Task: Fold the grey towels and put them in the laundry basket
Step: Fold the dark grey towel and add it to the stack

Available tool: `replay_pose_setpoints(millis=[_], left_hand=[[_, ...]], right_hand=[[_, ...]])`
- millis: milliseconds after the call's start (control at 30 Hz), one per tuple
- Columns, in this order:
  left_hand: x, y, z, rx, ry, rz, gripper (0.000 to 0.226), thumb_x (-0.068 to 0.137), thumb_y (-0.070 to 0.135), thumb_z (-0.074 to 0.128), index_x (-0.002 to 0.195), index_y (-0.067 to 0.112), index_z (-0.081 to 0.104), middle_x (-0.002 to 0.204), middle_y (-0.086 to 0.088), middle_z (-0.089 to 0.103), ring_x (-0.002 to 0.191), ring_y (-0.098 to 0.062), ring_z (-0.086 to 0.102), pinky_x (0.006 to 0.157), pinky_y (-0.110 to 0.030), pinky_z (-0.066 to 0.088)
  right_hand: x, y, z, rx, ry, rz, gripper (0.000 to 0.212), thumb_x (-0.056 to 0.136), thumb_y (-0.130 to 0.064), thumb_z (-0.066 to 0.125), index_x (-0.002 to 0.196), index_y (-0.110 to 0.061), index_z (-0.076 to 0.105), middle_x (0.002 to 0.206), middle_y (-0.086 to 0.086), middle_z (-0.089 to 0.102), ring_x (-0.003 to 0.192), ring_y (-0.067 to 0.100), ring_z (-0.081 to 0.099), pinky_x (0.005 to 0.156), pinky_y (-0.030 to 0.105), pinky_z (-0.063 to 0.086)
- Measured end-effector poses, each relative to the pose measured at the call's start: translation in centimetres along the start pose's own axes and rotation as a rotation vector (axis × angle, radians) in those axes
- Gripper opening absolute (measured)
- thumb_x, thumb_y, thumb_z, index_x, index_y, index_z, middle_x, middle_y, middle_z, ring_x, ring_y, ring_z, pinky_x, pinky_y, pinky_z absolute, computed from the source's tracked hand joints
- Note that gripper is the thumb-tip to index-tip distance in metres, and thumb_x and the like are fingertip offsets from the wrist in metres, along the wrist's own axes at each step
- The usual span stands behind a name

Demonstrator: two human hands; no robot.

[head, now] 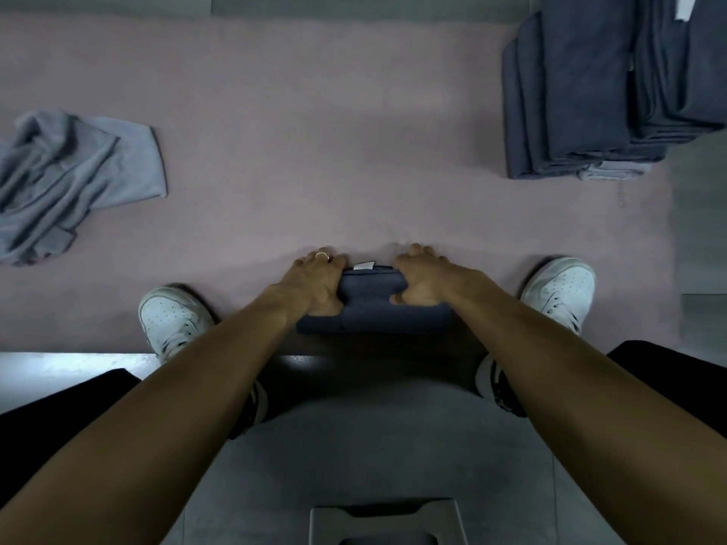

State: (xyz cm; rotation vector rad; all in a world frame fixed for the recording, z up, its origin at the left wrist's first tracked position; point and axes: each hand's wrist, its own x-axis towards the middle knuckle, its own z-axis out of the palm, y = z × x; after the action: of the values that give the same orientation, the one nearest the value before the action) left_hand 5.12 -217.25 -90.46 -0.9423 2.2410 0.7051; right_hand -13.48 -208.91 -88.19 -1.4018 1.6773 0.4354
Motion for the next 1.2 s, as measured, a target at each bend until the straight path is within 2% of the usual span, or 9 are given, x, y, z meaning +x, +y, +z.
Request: replay_pose_setpoints(millis=[367, 567, 700, 767, 900, 967, 1067, 1133, 1200], left_hand=[[-3.2, 0.9, 0.9, 0.044, 0.099, -0.016, 0.082, 0.074, 0.036, 0.066, 0.145, 0.021, 0.030, 0.142, -0.009, 0.044, 0.130, -0.027, 0.042, 0.107, -0.037, 0.032], [-5.2, 1.1, 1.3, 0.138, 0.210, 0.036, 0.050, 0.074, 0.036, 0.064, 0.122, 0.027, 0.056, 0.115, 0.000, 0.064, 0.110, -0.023, 0.053, 0.094, -0.033, 0.035], [-7.3, 0.9, 0.8, 0.168, 0.435, 0.236, 0.043, 0.072, 0.028, 0.072, 0.113, 0.020, 0.063, 0.106, -0.003, 0.063, 0.099, -0.028, 0.060, 0.079, -0.035, 0.047], [-8.1, 0.5, -0.2, 0.178, 0.481, 0.297, 0.041, 0.071, 0.029, 0.074, 0.110, 0.021, 0.065, 0.102, -0.002, 0.064, 0.093, -0.027, 0.062, 0.072, -0.035, 0.050], [-9.5, 0.7, -3.4, -0.222, 0.472, 0.116, 0.045, 0.071, 0.038, 0.078, 0.110, 0.026, 0.059, 0.101, 0.004, 0.061, 0.095, -0.020, 0.060, 0.076, -0.029, 0.048], [-10.2, 1.2, -4.9, -0.594, 0.586, 0.062, 0.051, 0.066, 0.027, 0.084, 0.108, 0.026, 0.057, 0.097, 0.006, 0.064, 0.088, -0.014, 0.062, 0.074, -0.020, 0.050], [-11.2, 3.8, -6.8, -0.963, 0.794, -0.001, 0.077, 0.069, 0.021, 0.085, 0.133, 0.025, 0.043, 0.113, 0.010, 0.059, 0.096, -0.003, 0.059, 0.074, -0.005, 0.046], [-10.9, 6.1, -7.5, -1.163, 0.822, -0.117, 0.092, 0.073, 0.028, 0.083, 0.146, 0.022, 0.028, 0.127, 0.006, 0.052, 0.110, -0.009, 0.055, 0.082, -0.010, 0.047], [-10.6, 8.2, -8.4, -1.472, 0.642, -0.245, 0.096, 0.074, 0.041, 0.080, 0.149, 0.021, 0.022, 0.135, 0.001, 0.048, 0.117, -0.019, 0.053, 0.094, -0.028, 0.048]], right_hand=[[-3.7, -0.2, 3.3, -0.060, 0.313, -0.116, 0.049, 0.087, -0.038, 0.065, 0.124, -0.015, 0.043, 0.129, 0.006, 0.052, 0.117, 0.023, 0.046, 0.103, 0.036, 0.032], [-5.2, -0.3, 4.9, -0.153, 0.380, -0.129, 0.076, 0.080, -0.040, 0.068, 0.143, -0.018, 0.033, 0.139, 0.007, 0.039, 0.126, 0.026, 0.039, 0.110, 0.037, 0.029], [-6.0, 0.3, 4.1, -0.203, 0.401, -0.224, 0.074, 0.070, -0.046, 0.072, 0.134, -0.017, 0.047, 0.138, 0.007, 0.037, 0.129, 0.027, 0.033, 0.111, 0.039, 0.024], [-6.5, 0.4, 2.9, -0.141, 0.352, -0.247, 0.066, 0.076, -0.042, 0.070, 0.133, -0.019, 0.047, 0.133, 0.004, 0.049, 0.121, 0.024, 0.046, 0.101, 0.032, 0.032], [-8.4, 0.6, -0.2, 0.028, 0.348, -0.191, 0.054, 0.087, -0.030, 0.062, 0.137, -0.025, 0.042, 0.127, 0.002, 0.057, 0.110, 0.024, 0.055, 0.085, 0.031, 0.043], [-9.7, 1.0, -2.0, 0.164, 0.394, -0.207, 0.049, 0.087, -0.025, 0.063, 0.133, -0.025, 0.048, 0.123, 0.000, 0.061, 0.106, 0.022, 0.057, 0.088, 0.033, 0.047], [-11.9, 1.4, -4.4, 0.407, 0.443, -0.233, 0.039, 0.087, -0.022, 0.067, 0.125, -0.025, 0.056, 0.114, -0.005, 0.065, 0.099, 0.014, 0.060, 0.087, 0.028, 0.049], [-13.3, 1.4, -5.7, 0.543, 0.472, -0.246, 0.034, 0.087, -0.019, 0.070, 0.119, -0.021, 0.060, 0.108, -0.006, 0.067, 0.096, 0.011, 0.061, 0.082, 0.019, 0.048], [-14.6, 1.5, -6.8, 0.659, 0.491, -0.243, 0.030, 0.086, -0.016, 0.071, 0.114, -0.020, 0.063, 0.104, -0.007, 0.067, 0.094, 0.008, 0.062, 0.079, 0.019, 0.048]])
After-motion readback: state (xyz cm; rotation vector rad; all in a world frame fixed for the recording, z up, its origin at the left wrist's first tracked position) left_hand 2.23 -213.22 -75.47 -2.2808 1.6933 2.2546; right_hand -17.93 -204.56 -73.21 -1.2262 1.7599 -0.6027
